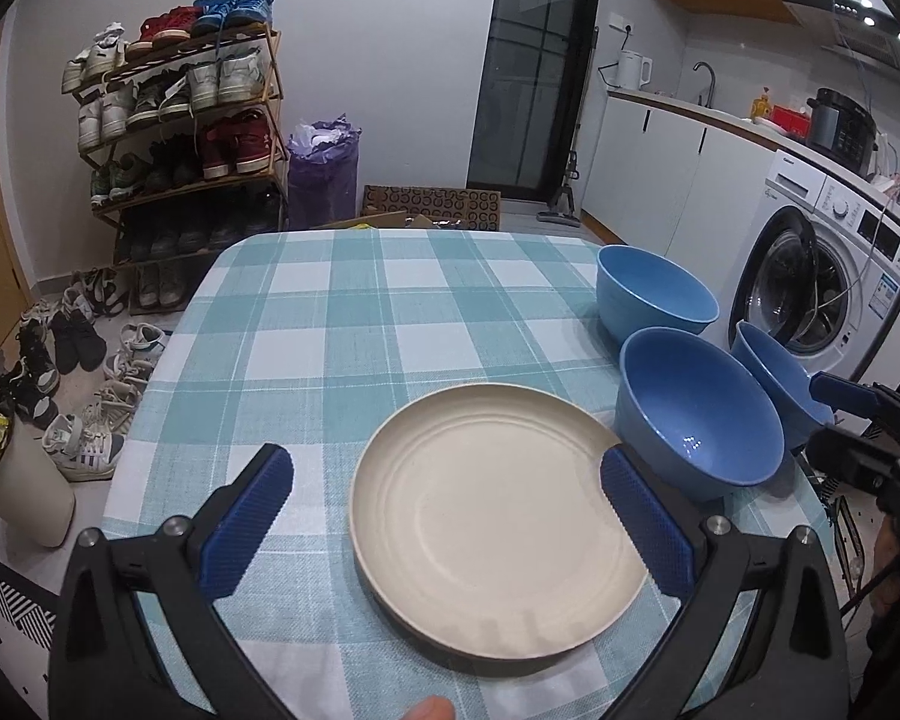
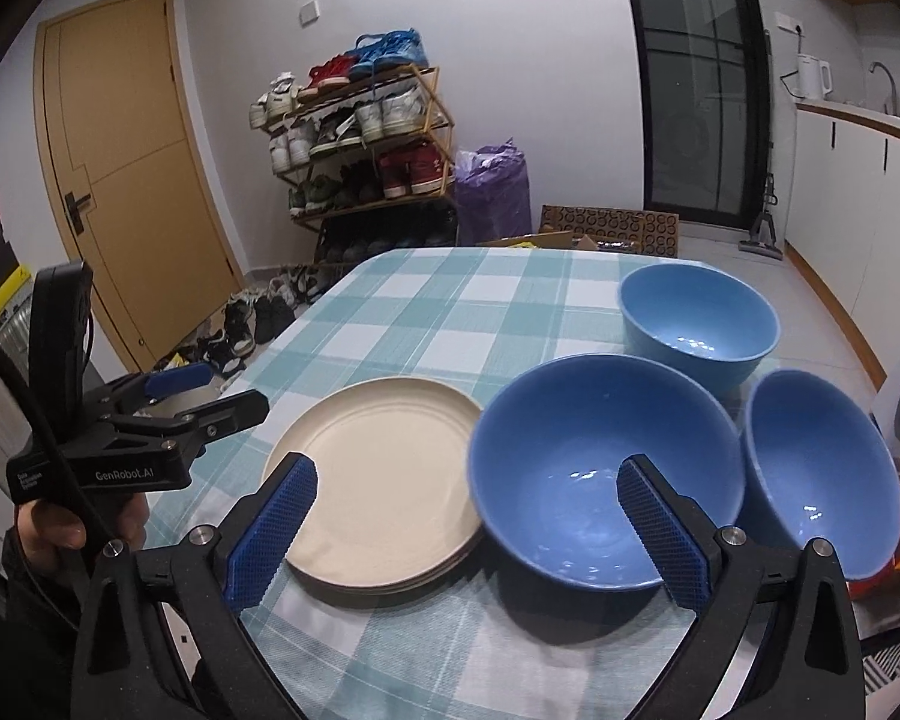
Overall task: Organize plates and bowls
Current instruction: 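Raise both grippers from the plate stack toward the blue bowls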
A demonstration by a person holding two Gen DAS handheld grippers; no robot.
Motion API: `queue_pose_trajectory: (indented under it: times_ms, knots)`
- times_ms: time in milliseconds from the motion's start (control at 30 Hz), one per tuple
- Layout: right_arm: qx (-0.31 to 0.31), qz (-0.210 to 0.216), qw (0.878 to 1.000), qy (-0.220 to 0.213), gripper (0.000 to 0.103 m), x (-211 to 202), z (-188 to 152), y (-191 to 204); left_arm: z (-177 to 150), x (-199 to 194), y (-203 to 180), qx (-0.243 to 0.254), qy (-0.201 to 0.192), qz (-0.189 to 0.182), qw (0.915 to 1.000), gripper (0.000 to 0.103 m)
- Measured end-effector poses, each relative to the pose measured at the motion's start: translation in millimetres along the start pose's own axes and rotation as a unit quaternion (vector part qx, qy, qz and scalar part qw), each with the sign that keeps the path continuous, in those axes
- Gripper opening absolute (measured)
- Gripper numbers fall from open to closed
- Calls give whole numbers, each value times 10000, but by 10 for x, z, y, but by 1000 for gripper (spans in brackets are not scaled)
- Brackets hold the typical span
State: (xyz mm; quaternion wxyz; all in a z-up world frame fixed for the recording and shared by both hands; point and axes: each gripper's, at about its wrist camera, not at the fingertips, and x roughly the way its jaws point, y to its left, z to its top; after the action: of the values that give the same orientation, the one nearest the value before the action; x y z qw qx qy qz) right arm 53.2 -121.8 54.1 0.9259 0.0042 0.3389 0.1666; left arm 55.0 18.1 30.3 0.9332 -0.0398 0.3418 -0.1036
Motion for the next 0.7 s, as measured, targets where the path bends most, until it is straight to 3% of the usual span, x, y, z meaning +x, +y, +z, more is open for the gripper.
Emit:
queue_pose_trajectory:
  times_ms: [700]
  knots:
    - [322,-249,9979,-494,102,-445,238,-785,462,113,-535,276,-226,-36,9994,103]
